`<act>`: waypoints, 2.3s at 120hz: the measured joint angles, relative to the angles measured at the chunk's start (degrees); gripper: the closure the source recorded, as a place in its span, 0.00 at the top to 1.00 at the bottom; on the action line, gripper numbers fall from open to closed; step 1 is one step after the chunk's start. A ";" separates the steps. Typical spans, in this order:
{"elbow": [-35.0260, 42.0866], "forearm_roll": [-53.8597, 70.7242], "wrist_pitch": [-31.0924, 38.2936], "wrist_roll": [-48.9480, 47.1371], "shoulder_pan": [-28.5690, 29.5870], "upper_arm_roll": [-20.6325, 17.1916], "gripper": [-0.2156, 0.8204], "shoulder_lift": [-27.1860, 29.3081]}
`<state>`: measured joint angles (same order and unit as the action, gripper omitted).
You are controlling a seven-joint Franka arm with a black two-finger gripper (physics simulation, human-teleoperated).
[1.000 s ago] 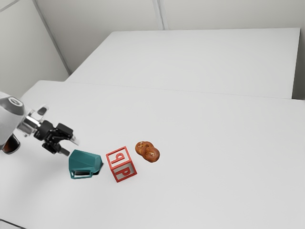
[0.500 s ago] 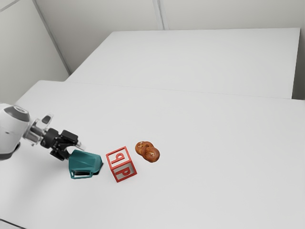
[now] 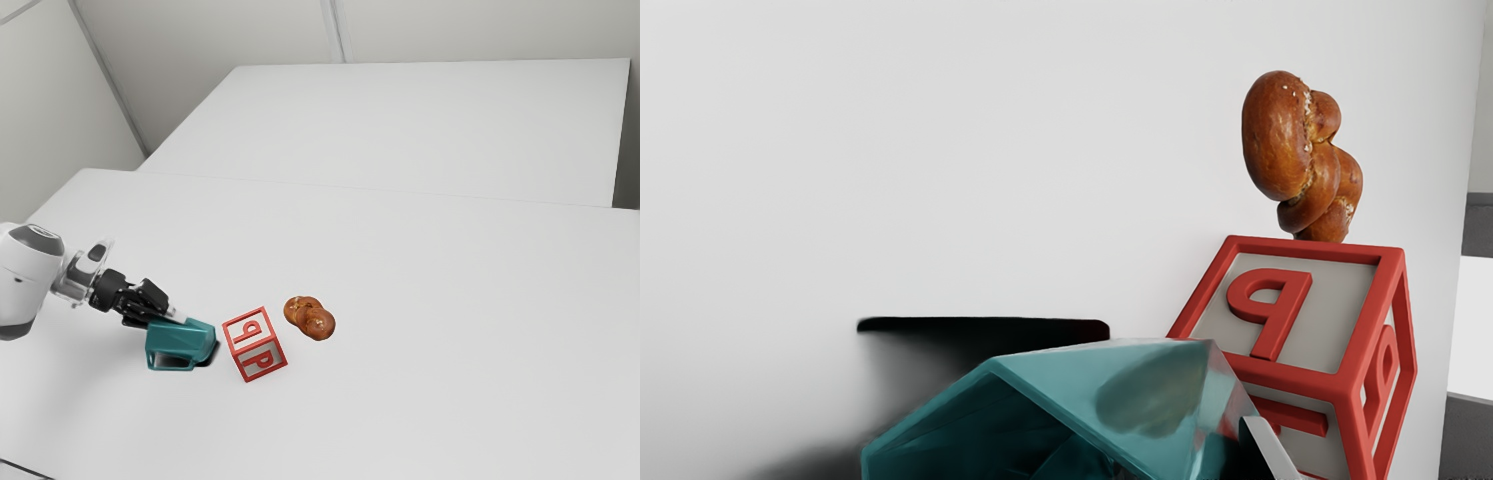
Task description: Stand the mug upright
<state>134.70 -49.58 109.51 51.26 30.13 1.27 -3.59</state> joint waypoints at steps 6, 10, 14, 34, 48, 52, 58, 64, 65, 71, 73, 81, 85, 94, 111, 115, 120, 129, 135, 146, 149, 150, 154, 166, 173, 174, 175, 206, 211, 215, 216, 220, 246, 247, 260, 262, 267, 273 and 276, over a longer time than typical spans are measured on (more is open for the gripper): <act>0.04 0.06 0.11 0.35 -0.08 -0.03 0.15 0.47; 0.05 0.10 0.16 0.58 -0.14 -0.04 0.13 1.03; 0.05 0.13 0.20 0.79 -0.24 -0.01 0.12 1.61; 0.06 0.45 0.08 1.68 -0.68 0.08 0.06 4.50; 0.04 0.87 0.02 2.10 -0.97 0.06 0.05 7.02; -0.01 1.16 0.02 2.19 -1.24 0.08 0.05 7.70; -0.21 2.03 0.03 2.18 -1.96 0.06 0.05 8.80; -0.57 3.52 0.06 1.90 -3.04 0.06 0.04 9.82; -0.64 3.80 0.06 1.84 -3.23 0.06 0.04 9.97; -1.47 5.98 0.06 1.25 -4.33 -0.01 0.04 10.78; -1.83 6.80 0.07 1.00 -4.70 -0.04 0.04 10.99; -3.57 10.51 0.06 -0.26 -6.29 -0.24 0.04 11.42; -4.43 12.50 0.05 -0.99 -6.94 -0.46 0.04 11.50; -6.29 16.87 0.03 -2.88 -8.15 -1.00 0.04 11.57; -8.84 24.29 0.01 -7.29 -8.76 -4.95 0.04 11.59; -9.03 25.73 0.02 -8.45 -8.92 -5.76 0.03 11.59; -9.19 27.49 0.06 -9.95 -9.18 -6.64 0.03 11.59; -9.98 30.09 0.25 -12.60 -9.44 -8.41 0.03 11.59; -10.18 31.75 0.46 -14.36 -9.49 -9.41 0.03 11.59; -10.51 34.80 0.85 -17.66 -9.45 -11.43 0.03 11.65; -10.63 35.61 1.09 -18.53 -9.50 -11.97 0.03 11.65; -10.66 35.89 1.21 -18.82 -9.52 -12.12 0.03 11.64; -10.74 36.88 1.68 -19.92 -9.52 -12.75 0.03 11.62; -10.68 39.85 3.44 -23.18 -9.95 -14.29 0.03 11.59; -10.50 41.65 4.54 -25.10 -10.47 -14.74 0.03 11.63; -10.46 41.87 4.71 -25.37 -10.57 -14.77 0.03 11.62; -10.42 42.09 4.87 -25.63 -10.67 -14.80 0.03 11.62; -7.97 47.05 12.00 -32.31 -12.18 -16.19 0.03 11.59; -7.53 47.60 12.99 -33.28 -12.39 -16.34 0.03 11.52; -7.18 47.94 13.66 -34.01 -12.47 -16.48 0.03 11.44; -7.11 48.01 13.81 -34.19 -12.48 -16.50 0.03 11.41; -6.82 48.25 14.36 -34.87 -12.52 -16.57 0.03 11.29; -5.85 48.91 16.57 -38.55 -12.88 -16.67 0.03 9.92; -5.84 48.92 16.64 -38.67 -12.89 -16.68 0.03 9.79; -5.82 49.11 17.37 -40.07 -13.26 -16.67 0.04 8.34; -5.82 49.20 17.46 -40.28 -13.31 -16.66 0.04 8.15; -5.85 49.58 17.65 -40.82 -13.40 -16.66 0.04 7.69; -5.89 50.02 17.83 -41.45 -13.43 -16.69 0.04 7.17; -5.93 50.20 17.91 -41.74 -13.50 -16.67 0.04 6.86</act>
<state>128.77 0.61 127.42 9.52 16.63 -15.41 3.27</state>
